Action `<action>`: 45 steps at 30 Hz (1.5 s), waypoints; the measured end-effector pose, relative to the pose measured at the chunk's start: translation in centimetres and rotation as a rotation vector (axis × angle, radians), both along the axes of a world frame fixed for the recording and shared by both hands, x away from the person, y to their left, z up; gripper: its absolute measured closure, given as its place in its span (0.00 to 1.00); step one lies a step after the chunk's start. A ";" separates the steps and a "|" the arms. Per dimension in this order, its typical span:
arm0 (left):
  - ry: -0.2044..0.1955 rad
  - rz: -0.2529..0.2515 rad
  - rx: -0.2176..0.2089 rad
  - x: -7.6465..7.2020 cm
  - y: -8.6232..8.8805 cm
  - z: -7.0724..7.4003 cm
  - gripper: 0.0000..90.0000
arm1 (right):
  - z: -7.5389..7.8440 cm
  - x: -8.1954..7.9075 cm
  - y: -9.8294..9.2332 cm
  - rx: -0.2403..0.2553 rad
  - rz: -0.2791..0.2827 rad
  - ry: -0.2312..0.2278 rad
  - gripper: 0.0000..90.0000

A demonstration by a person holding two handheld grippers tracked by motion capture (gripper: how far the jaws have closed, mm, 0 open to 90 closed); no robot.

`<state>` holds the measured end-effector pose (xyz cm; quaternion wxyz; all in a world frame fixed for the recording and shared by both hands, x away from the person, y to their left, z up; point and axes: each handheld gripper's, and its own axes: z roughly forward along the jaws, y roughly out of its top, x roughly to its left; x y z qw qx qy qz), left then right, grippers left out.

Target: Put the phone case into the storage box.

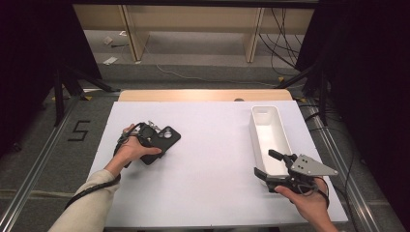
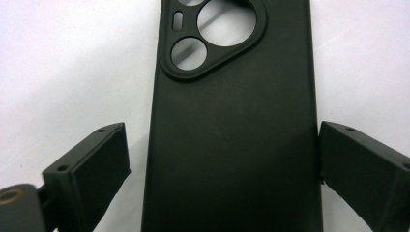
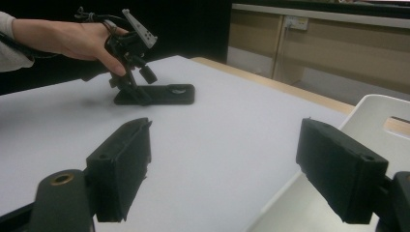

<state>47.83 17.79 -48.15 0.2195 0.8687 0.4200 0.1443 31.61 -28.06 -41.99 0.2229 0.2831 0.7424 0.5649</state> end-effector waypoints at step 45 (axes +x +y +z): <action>0.060 -0.051 -0.058 0.7 0.6 0.0 0.14 | 0.0 0.0 0.0 -0.008 0.002 -0.003 0.23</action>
